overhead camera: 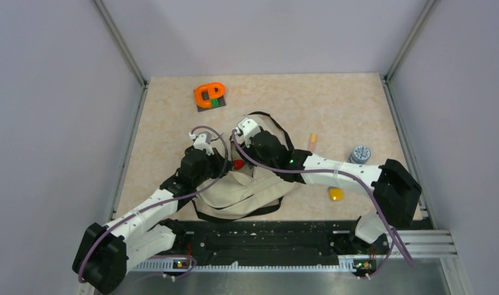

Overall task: Pack the student bag
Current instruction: Adjust the student bag at the center of the board.

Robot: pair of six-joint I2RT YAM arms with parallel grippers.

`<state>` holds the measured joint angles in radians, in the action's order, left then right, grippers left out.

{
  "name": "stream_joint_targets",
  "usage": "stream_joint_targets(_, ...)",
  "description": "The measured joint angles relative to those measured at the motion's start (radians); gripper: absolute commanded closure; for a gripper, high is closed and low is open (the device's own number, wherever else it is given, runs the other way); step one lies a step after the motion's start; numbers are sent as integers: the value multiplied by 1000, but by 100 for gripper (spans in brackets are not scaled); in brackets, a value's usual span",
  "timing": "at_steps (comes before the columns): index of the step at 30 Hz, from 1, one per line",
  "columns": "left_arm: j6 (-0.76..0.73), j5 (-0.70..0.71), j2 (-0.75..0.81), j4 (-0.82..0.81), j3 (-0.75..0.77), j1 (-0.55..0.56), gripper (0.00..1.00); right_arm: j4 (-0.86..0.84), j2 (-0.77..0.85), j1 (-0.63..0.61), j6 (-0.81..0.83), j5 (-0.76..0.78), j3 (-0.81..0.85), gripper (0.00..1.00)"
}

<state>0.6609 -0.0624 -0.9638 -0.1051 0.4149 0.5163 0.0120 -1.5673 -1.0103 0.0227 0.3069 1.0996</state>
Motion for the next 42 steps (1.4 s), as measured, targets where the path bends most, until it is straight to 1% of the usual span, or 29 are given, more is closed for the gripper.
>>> stream_joint_targets(8, 1, 0, 0, -2, 0, 0, 100, 135, -13, -78, -171, 227, 0, 41)
stream_joint_targets(12, 3, 0, 0, -2, 0, 0, 100, 192, -59, -106, -254, 290, 0, 41)
stream_joint_targets(13, 3, 0, 0, -2, 0, 0, 100, 203, -73, -110, -272, 298, 0, 43)
stream_joint_targets(15, 3, 0, 0, -2, 0, 1, 100, 224, -99, -116, -299, 309, 1, 50)
stream_joint_targets(17, 3, 0, 0, -2, 0, 2, 100, 254, -123, -117, -328, 323, 8, 59)
stream_joint_targets(19, 3, 0, 0, -2, 0, 3, 100, 279, -134, -119, -350, 332, 14, 77)
stream_joint_targets(21, 3, 1, 0, -2, 0, 3, 100, 292, -134, -120, -374, 340, 15, 89)
stream_joint_targets(23, 3, 3, 1, -1, 0, 3, 100, 296, -133, -124, -396, 347, 15, 96)
stream_joint_targets(25, 3, 6, 5, -1, 0, 4, 100, 290, -119, -126, -410, 348, 5, 99)
stream_joint_targets(29, 3, 11, 16, 0, 0, 6, 100, 227, -13, -125, -440, 331, -77, 100)
stream_joint_targets(34, 7, 7, 35, 2, 0, 13, 100, 68, 156, -97, -490, 278, -209, 100)
stream_joint_targets(36, 10, 3, 40, 2, 0, 16, 100, 8, 192, -85, -497, 262, -244, 100)
stream_joint_targets(41, 10, 4, 41, 2, 0, 16, 100, -85, 219, -71, -498, 209, -293, 100)
stream_joint_targets(42, 10, 4, 41, 2, 0, 16, 100, -103, 223, -66, -500, 196, -301, 98)
